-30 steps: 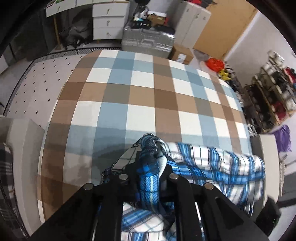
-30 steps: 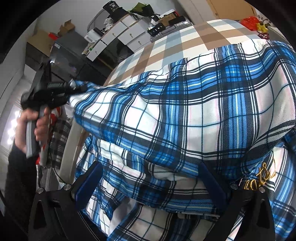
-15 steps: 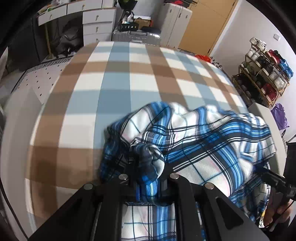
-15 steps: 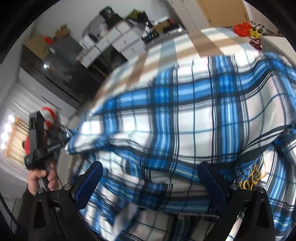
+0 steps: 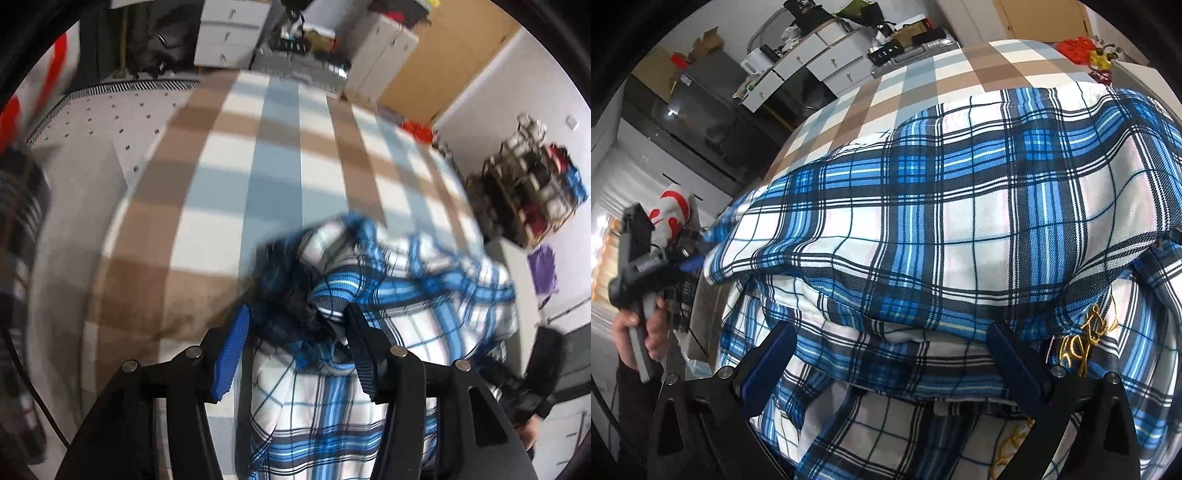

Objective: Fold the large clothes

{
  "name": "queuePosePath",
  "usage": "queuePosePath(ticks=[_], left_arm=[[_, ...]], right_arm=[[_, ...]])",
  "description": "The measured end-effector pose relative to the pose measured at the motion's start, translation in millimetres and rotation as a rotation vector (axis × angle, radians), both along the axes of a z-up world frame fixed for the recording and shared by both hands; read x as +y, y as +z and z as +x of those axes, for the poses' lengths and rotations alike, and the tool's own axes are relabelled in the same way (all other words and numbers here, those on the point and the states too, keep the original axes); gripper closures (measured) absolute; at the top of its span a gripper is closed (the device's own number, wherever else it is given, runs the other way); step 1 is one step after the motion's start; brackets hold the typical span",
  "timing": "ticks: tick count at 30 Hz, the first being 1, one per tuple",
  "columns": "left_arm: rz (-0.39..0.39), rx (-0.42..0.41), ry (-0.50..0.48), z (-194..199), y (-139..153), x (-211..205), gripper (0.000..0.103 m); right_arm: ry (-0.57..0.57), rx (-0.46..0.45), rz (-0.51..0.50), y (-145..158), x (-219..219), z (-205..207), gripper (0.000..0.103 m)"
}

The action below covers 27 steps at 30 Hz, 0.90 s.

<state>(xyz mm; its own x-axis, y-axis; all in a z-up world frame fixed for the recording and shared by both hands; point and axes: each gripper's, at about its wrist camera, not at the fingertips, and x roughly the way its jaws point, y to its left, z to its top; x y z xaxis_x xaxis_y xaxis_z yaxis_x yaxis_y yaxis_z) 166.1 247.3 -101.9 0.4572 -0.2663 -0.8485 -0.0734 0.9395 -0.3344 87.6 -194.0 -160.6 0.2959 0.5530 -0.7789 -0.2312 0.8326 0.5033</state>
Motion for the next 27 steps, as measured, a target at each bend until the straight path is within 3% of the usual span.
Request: queuePosePath(ticks=[4,9,14,19,23,27], left_arm=[[0.001,-0.026,0.016,19.2,17.8,-9.7,0.051],[-0.02,-0.049,-0.023,36.8,26.1,-36.7,0.051],[0.008,-0.014,-0.131,40.8,0.6,-64.6,0.051],[0.105,0.057,-0.203,34.2,-56.7,-80.1,0.051],[0.033,-0.019,-0.175,24.8,-69.3,-68.6,0.051],[0.063,-0.038,-0.19,22.6,-68.6,-73.3,0.05]], right_arm=[[-0.024,0.04,0.039,-1.0,-17.9,2.9,0.0],[-0.072,0.088,0.087,-5.1,-44.8,6.6,0.013],[-0.073,0.091,0.044,-1.3,-48.1,5.9,0.016],[-0.061,0.079,-0.015,2.6,-43.1,5.5,0.015],[-0.081,0.081,-0.057,10.8,-36.0,3.4,0.014],[-0.055,-0.043,-0.026,55.7,-27.6,-3.5,0.005]])
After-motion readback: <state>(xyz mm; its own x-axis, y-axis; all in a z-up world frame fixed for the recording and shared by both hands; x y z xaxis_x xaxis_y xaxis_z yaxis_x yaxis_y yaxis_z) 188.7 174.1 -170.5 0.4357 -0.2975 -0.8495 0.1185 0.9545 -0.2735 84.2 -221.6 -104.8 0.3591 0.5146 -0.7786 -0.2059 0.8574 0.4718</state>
